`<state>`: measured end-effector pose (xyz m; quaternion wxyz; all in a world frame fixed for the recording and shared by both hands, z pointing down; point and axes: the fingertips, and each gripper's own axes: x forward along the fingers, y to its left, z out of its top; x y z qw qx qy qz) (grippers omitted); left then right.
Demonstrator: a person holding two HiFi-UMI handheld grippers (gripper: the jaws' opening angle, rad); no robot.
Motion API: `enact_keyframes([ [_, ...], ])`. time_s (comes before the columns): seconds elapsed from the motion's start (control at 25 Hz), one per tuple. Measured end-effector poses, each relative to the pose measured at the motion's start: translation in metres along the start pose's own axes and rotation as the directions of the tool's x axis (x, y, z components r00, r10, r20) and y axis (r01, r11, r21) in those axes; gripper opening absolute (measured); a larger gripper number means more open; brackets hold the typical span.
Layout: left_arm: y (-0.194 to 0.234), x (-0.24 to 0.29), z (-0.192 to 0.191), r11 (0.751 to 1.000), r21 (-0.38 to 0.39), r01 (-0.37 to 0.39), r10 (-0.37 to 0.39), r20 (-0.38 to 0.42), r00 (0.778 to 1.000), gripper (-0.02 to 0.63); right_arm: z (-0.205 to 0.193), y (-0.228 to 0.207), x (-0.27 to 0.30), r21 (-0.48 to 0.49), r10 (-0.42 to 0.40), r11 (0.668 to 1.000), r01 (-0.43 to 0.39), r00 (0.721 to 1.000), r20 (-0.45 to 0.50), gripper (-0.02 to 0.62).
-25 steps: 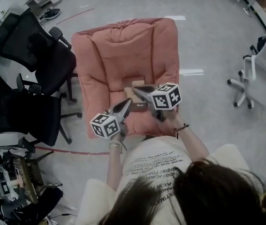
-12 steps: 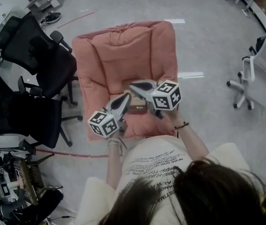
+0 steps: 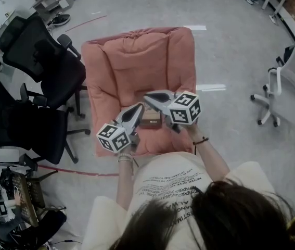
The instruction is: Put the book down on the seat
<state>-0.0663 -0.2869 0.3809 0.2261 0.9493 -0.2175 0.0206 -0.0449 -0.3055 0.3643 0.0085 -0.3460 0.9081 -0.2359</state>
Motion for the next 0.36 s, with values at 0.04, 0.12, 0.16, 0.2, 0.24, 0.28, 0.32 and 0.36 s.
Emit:
enact_keyframes([
  [0.04,-0.0003,0.0001,0.0001,1.000,0.001,-0.002,0.002,0.001,1.000,-0.002,0.0006,0.0001,-0.0011,-0.003,0.001,1.000,-0.001,1.000,0.002,0.002],
  [0.12,-0.0005,0.0000,0.0002,1.000,0.001,-0.003,0.003,0.000,1.000,-0.002,0.0018,0.0009,-0.0022,-0.006,0.002,1.000,-0.002,1.000,0.006,0.002],
  [0.16,0.0002,-0.0005,0.0006,1.000,0.000,-0.003,0.003,-0.002,1.000,-0.002,0.0024,0.0015,-0.0016,-0.006,0.003,1.000,-0.003,1.000,0.008,0.002],
  [0.2,0.0010,-0.0011,0.0011,1.000,0.000,-0.004,0.004,-0.003,1.000,-0.002,0.0028,0.0021,-0.0006,-0.005,0.005,1.000,-0.005,1.000,0.009,0.002],
  [0.24,0.0015,-0.0016,0.0015,1.000,-0.001,-0.004,0.004,-0.003,1.000,-0.002,0.0031,0.0026,0.0000,-0.004,0.006,1.000,-0.006,1.000,0.010,0.002],
  [0.28,0.0018,-0.0017,0.0016,1.000,-0.001,-0.004,0.004,-0.004,1.000,-0.002,0.0034,0.0029,0.0004,-0.002,0.008,1.000,-0.008,1.000,0.011,0.002],
  [0.32,0.0020,-0.0018,0.0015,1.000,-0.002,-0.004,0.004,-0.004,1.000,-0.002,0.0037,0.0031,0.0005,-0.001,0.009,1.000,-0.009,1.000,0.013,0.002],
  [0.36,0.0022,-0.0017,0.0013,1.000,-0.002,-0.004,0.004,-0.005,1.000,-0.002,0.0039,0.0032,0.0005,0.001,0.011,1.000,-0.011,1.000,0.014,0.002],
])
